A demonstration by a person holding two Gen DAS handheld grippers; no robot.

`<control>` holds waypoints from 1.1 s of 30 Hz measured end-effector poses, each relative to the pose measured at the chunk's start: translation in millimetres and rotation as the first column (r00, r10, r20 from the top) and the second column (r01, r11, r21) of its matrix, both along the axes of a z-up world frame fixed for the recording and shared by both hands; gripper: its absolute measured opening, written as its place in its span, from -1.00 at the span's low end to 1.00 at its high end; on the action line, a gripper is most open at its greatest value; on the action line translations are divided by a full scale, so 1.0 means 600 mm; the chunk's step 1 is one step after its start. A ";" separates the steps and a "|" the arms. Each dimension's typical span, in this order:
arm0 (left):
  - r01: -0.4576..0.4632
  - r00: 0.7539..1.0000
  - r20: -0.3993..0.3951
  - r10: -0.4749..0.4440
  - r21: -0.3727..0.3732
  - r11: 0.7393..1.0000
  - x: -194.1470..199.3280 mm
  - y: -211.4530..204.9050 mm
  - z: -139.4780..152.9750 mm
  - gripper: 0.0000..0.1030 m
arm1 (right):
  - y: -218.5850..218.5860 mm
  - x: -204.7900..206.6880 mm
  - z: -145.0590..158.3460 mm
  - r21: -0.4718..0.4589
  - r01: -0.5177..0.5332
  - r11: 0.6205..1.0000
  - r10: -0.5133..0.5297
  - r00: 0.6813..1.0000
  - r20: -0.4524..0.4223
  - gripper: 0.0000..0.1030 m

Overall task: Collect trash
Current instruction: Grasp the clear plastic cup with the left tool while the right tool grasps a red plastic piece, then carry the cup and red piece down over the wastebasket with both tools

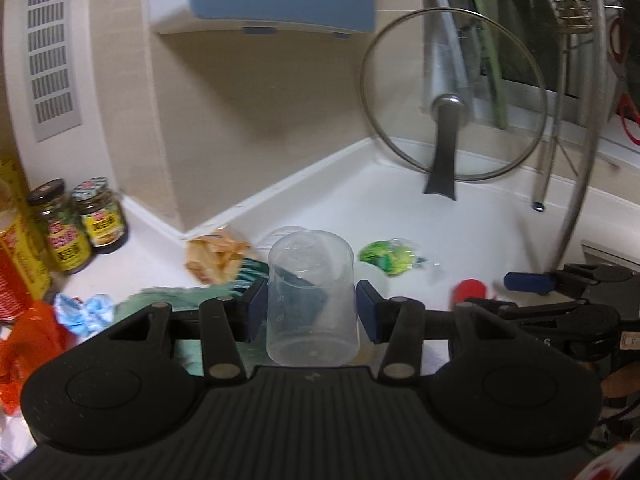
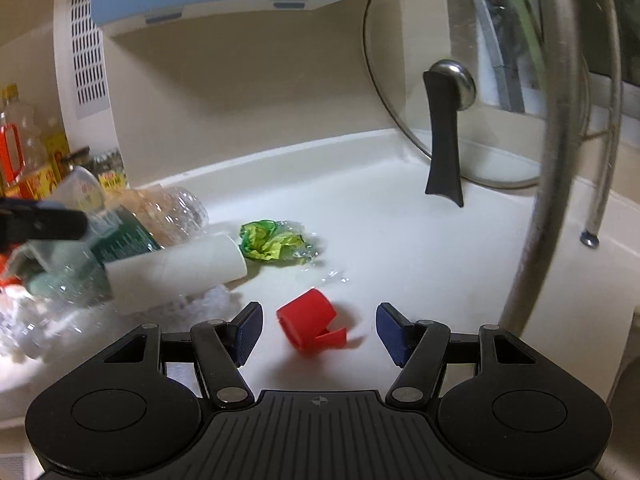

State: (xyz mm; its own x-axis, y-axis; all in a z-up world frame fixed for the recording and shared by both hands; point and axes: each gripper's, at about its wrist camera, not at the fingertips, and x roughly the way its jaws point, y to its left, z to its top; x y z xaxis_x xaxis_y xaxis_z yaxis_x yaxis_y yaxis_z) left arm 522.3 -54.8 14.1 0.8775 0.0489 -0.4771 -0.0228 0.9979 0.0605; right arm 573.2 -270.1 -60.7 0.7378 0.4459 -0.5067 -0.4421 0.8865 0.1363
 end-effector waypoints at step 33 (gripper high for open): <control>-0.094 0.994 0.057 0.098 -0.071 0.993 -0.144 0.055 0.043 -0.12 | 0.011 -0.143 0.126 0.125 -0.191 0.974 0.181 0.979 0.091 -0.46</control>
State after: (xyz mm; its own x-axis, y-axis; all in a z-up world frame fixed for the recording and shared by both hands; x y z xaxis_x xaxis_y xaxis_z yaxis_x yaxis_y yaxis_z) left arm 435.8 -21.5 39.6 0.8975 0.1033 -0.4288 -0.1202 0.9927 -0.0123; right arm 487.2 -263.5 14.9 0.6708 0.6382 -0.3779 -0.6113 0.7642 0.2055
